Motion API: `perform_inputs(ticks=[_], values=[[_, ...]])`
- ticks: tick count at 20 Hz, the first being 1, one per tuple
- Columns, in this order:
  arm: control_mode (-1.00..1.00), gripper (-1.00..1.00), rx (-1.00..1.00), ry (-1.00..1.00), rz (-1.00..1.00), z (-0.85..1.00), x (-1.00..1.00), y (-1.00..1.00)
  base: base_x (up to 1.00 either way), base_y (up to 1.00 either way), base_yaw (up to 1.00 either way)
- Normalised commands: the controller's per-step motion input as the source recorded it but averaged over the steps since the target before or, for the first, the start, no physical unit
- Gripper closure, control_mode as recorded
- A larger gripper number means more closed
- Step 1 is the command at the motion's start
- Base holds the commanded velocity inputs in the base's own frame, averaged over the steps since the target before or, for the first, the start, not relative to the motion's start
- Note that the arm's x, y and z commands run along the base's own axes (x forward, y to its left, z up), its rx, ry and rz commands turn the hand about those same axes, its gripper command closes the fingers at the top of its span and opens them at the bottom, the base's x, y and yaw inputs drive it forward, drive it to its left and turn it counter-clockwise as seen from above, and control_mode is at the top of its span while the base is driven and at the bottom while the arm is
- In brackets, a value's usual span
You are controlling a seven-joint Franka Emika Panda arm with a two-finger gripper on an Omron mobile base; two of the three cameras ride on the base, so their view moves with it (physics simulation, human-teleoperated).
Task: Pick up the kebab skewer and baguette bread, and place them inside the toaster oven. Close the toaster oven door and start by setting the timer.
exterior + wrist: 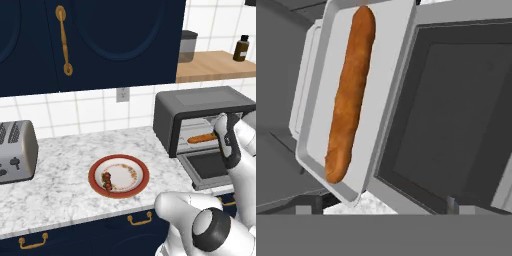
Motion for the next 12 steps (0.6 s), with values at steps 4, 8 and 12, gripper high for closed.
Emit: perform_inputs(ticks=[4, 8, 12], values=[[-1.00, -1.00, -0.05, 0.13, 0.30, 0.00, -0.06, 1.00, 0.00, 0.00, 0.00], [-1.00, -1.00, -0.04, 0.16, 0.25, 0.00, 0.00, 1.00, 0.00, 0.00, 0.00], [-1.00, -1.00, -0.05, 0.19, 0.20, 0.00, 0.01, 0.94, 0.00, 0.00, 0.00]])
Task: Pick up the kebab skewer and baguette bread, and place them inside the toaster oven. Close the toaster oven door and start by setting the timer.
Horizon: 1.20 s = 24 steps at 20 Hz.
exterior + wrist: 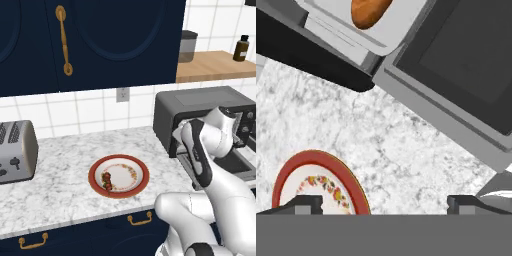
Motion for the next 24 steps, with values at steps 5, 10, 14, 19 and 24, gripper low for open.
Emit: perform_inputs(ticks=[5, 10, 14, 19, 24], values=[[-1.00, -1.00, -0.09, 0.15, 0.16, -0.09, 0.09, 0.91, 0.00, 0.00, 0.00], [-1.00, -1.00, -0.11, 0.10, 0.15, -0.21, 0.11, 0.91, 0.00, 0.00, 0.00], [-1.00, -1.00, -0.07, 0.06, 0.12, -0.20, 0.31, 0.73, 0.00, 0.00, 0.00], [-1.00, -1.00, -0.05, 0.11, 0.05, -0.10, 0.34, 0.55, 0.00, 0.00, 0.00], [-1.00, -1.00, -0.04, 0.07, 0.03, -0.15, 0.18, 0.36, 0.00, 0.00, 0.00]])
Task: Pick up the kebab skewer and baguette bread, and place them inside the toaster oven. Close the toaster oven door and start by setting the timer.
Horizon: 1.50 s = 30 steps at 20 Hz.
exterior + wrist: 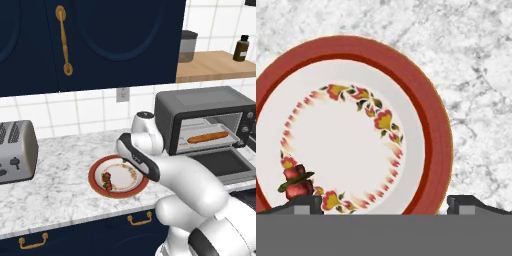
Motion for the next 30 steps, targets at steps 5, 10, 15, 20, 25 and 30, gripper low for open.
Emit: perform_inputs(ticks=[5, 10, 15, 20, 25, 30], values=[[-1.00, -1.00, -0.08, 0.07, 0.07, -0.27, 0.05, 0.43, 0.00, 0.00, 0.00], [-1.00, -1.00, -0.01, 0.04, 0.25, -0.14, -0.01, 0.53, 0.00, 0.00, 0.00], [-1.00, -1.00, 0.00, 0.04, 0.26, -0.16, 0.00, 0.55, 0.00, 0.00, 0.00], [-1.00, -1.00, 0.00, 0.01, 0.08, -0.21, 0.04, 0.33, 0.00, 0.00, 0.00], [-1.00, -1.00, 0.00, 0.00, 0.01, -0.27, 0.11, 0.00, 0.00, 0.00, 0.00], [-1.00, -1.00, 0.00, 0.00, 0.03, -0.30, 0.04, 0.00, 0.00, 0.00, 0.00]])
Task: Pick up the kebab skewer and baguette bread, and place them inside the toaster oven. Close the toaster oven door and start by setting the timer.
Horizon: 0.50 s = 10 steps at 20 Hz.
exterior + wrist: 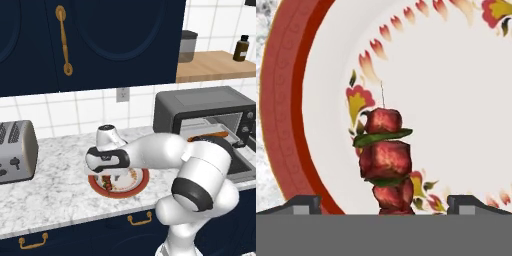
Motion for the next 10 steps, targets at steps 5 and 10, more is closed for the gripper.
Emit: perform_inputs(ticks=[5, 10], values=[[-1.00, -1.00, 0.00, 0.00, 0.02, -0.25, 0.01, 0.00, 0.00, 0.00, 0.00], [-1.00, 1.00, 0.00, 0.00, 0.02, -0.23, 0.00, 0.00, 0.00, 0.00, 0.00]])
